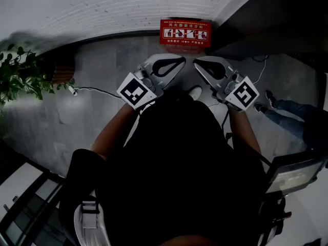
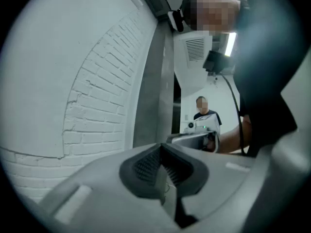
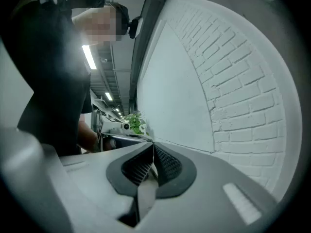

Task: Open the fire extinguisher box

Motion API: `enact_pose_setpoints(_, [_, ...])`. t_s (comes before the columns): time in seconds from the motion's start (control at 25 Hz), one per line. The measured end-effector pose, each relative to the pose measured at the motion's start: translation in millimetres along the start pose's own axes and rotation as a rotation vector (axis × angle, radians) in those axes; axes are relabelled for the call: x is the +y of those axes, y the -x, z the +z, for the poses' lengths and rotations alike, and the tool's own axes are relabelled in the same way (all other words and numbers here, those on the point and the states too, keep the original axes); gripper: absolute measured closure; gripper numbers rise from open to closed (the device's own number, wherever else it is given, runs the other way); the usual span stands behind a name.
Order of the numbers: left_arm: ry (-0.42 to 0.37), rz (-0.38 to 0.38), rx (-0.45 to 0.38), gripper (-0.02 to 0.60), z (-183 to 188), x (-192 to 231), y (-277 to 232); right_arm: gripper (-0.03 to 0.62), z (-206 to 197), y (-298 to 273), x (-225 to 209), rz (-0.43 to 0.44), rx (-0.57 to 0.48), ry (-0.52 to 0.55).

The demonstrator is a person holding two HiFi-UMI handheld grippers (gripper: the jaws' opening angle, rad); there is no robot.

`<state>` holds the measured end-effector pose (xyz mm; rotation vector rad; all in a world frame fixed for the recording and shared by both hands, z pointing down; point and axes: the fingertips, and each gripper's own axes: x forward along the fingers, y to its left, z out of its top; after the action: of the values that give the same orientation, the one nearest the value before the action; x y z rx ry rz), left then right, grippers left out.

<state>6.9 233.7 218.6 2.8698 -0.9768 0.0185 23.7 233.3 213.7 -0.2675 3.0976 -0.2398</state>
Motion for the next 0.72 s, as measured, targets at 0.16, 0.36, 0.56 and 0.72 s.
enact_pose_setpoints(0.16, [0.007,0.003,0.012,0.587,1,-8,-26,0.589,2,22,-16,0.003,-0.003,-0.006])
enact_pose_setpoints(0.36, [-0.031,0.032,0.024,0.586,3,-18,-57,0.589,6,46,-34,0.029,-0.015,-0.008])
enact_pose_setpoints(0.56, [-0.064,0.093,0.037,0.586,7,-13,-71,0.589,10,52,-50,0.063,-0.021,-0.011])
enact_pose_setpoints(0.72, [-0.076,0.111,0.028,0.586,6,6,-70,0.589,4,38,-64,0.071,-0.011,-0.018])
